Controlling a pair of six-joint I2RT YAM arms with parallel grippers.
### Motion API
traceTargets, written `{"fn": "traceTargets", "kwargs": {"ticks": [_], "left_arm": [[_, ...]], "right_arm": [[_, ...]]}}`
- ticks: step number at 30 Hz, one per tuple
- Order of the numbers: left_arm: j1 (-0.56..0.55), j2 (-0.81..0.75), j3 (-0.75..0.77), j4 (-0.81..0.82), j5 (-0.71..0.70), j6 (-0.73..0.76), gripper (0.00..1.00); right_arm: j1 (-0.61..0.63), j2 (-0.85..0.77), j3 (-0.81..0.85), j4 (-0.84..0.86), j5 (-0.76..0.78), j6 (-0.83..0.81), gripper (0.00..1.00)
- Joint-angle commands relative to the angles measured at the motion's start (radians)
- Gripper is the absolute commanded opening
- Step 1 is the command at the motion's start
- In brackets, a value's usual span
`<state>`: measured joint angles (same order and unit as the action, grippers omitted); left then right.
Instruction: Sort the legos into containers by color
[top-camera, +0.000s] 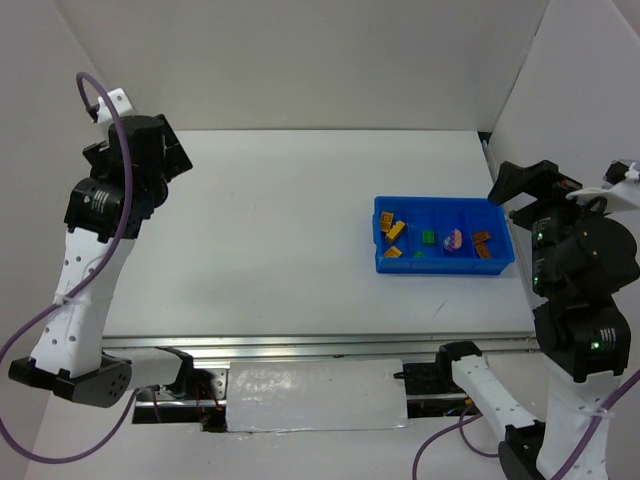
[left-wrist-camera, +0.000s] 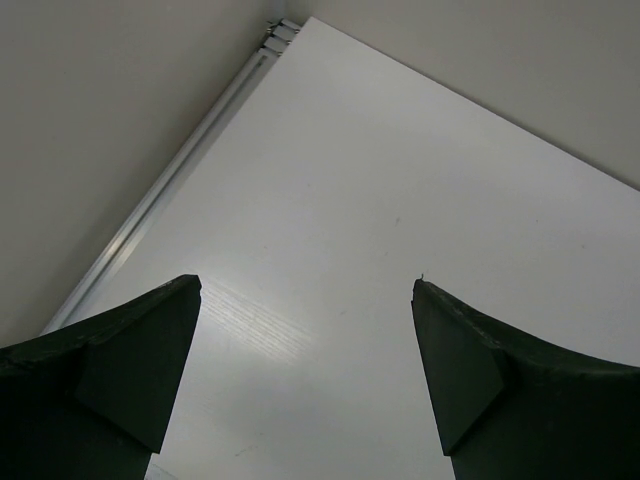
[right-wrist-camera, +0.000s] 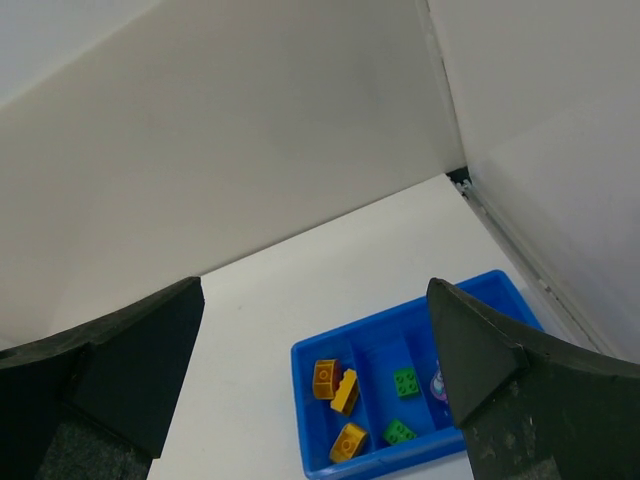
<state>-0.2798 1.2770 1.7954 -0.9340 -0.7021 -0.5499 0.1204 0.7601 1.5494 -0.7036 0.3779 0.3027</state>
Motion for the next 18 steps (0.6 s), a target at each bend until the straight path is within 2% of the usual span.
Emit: {"fn": "traceTargets", "kwargs": {"ticks": [1, 8, 18], "left_arm": [[0.001, -0.011, -0.033, -0.015, -0.115, -0.019, 1.00], [0.001, -0.027, -0.005, -0.058, -0.134, -0.064, 1.00], [0.001, -0.015, -0.013, -0.016, -0.100, -0.024, 0.99]], "right_arm": [[0.008, -0.008, -0.014, -0.030, 0.032, -0.017, 1.00], [0.008, -0.028, -0.020, -0.027, 0.052, -0.013, 1.00], [0.010, -0.022, -0.012, -0.020, 0.026, -0.011, 1.00]]}}
